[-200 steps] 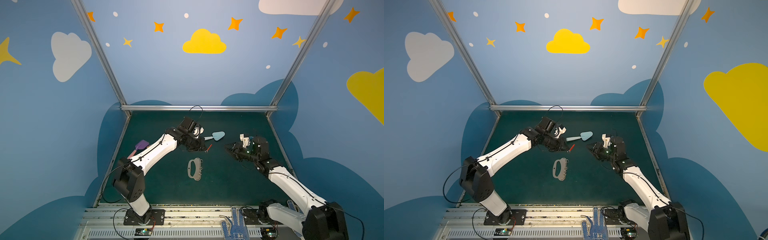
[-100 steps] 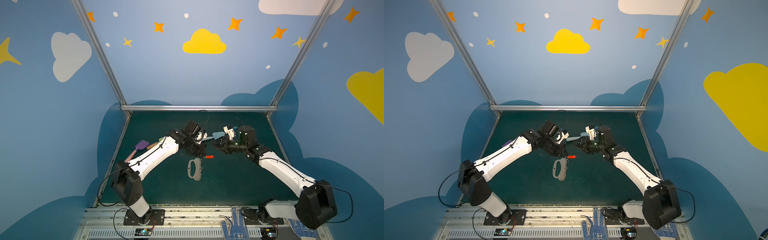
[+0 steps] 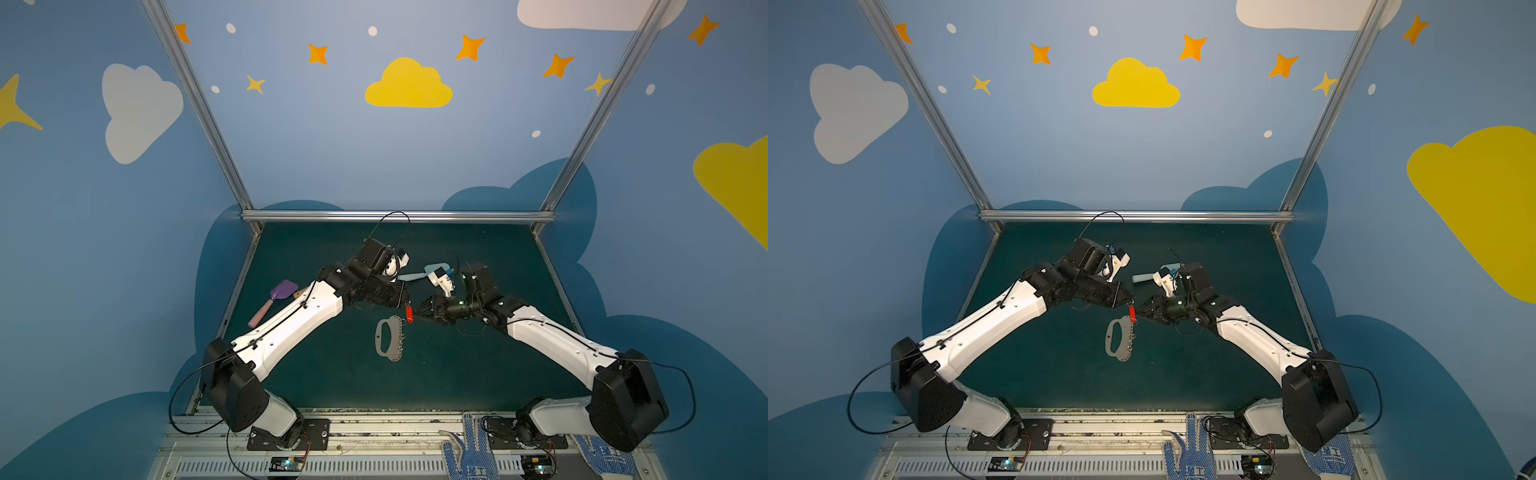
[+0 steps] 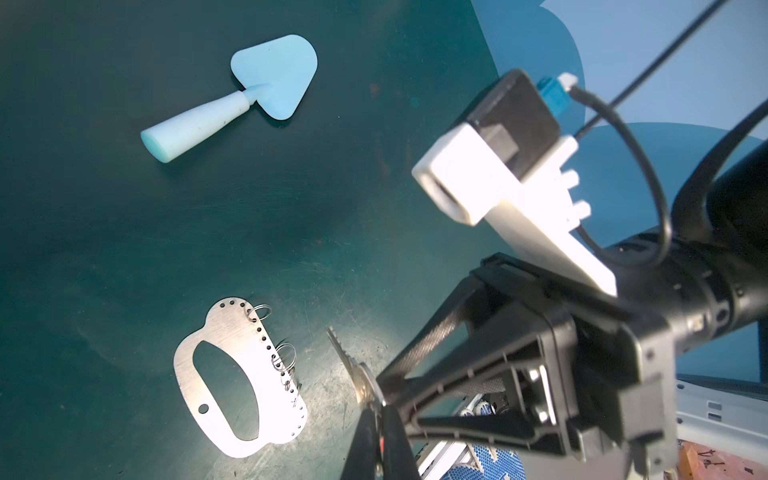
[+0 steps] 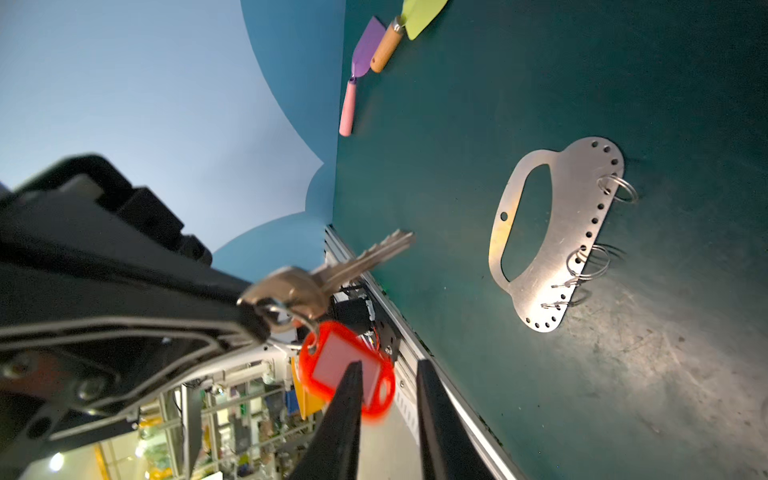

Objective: Put the keys on the keyring

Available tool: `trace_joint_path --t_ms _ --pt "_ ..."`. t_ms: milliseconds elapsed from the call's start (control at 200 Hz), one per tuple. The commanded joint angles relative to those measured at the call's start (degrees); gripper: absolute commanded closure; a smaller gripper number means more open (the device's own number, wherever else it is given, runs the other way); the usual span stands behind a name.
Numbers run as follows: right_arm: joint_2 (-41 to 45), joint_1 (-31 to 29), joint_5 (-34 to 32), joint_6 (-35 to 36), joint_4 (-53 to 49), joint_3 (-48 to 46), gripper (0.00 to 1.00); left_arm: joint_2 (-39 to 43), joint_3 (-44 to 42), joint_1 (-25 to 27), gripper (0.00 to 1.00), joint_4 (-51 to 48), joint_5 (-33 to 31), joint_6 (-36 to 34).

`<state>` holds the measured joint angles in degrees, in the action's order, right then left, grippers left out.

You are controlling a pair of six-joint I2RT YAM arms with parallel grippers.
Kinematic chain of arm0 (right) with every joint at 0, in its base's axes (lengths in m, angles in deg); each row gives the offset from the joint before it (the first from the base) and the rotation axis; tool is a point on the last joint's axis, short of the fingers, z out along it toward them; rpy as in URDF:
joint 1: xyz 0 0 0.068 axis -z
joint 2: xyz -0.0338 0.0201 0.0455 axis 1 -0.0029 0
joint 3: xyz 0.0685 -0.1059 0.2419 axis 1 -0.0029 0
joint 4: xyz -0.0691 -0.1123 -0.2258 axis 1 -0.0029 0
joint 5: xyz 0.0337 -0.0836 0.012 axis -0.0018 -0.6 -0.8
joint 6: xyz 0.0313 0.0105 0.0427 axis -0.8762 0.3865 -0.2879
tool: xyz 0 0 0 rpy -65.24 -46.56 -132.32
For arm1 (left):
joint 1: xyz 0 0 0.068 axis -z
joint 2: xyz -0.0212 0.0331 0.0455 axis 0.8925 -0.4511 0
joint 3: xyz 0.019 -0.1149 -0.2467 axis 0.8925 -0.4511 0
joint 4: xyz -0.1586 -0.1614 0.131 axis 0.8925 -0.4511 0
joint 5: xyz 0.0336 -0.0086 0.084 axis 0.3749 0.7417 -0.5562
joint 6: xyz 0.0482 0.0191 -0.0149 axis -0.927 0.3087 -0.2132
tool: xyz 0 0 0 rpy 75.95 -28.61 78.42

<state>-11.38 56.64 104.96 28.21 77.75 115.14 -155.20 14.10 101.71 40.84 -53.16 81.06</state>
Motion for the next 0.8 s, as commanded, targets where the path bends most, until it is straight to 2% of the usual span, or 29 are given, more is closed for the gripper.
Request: trace_joint_path --t_ms 0,110,255,330,451,581,731,796 --pt "1.7 -0.1 -2.8 4.2 -3.8 1.7 0.64 1.4 -1.0 -0.4 0.93 2.5 0.5 1.1" --pt "3.9 0.6 -5.3 4.5 -1.4 -0.1 0.67 2.0 -1.9 -0.5 0.92 3.7 1.6 2.1" --pt "8.0 2.3 -5.7 1.6 8.4 -5.0 0.74 3.0 -3.3 -1.4 0.91 6.2 4.5 4.1" --pt "9.5 3.1 -5.2 -1.6 15.4 -8.0 0.73 3.7 -4.5 -2.3 0.89 8.8 7.8 5.9" --pt "10.2 3.9 -3.1 -5.1 23.4 -10.4 0.64 5.2 -6.7 -3.2 0.88 13.8 12.4 8.9" --pt "8.6 3.6 1.0 -7.9 30.4 -10.7 0.65 5.9 -7.7 -3.7 0.88 16.2 14.7 10.3" --pt "6.9 3.7 -0.1 -5.8 26.4 -10.1 0.66 5.6 -7.8 -3.8 0.91 14.8 12.7 10.1" --pt "7.4 4.0 -1.7 -4.5 24.4 -10.9 0.67 5.5 -8.2 -3.8 0.83 13.1 10.1 10.2"
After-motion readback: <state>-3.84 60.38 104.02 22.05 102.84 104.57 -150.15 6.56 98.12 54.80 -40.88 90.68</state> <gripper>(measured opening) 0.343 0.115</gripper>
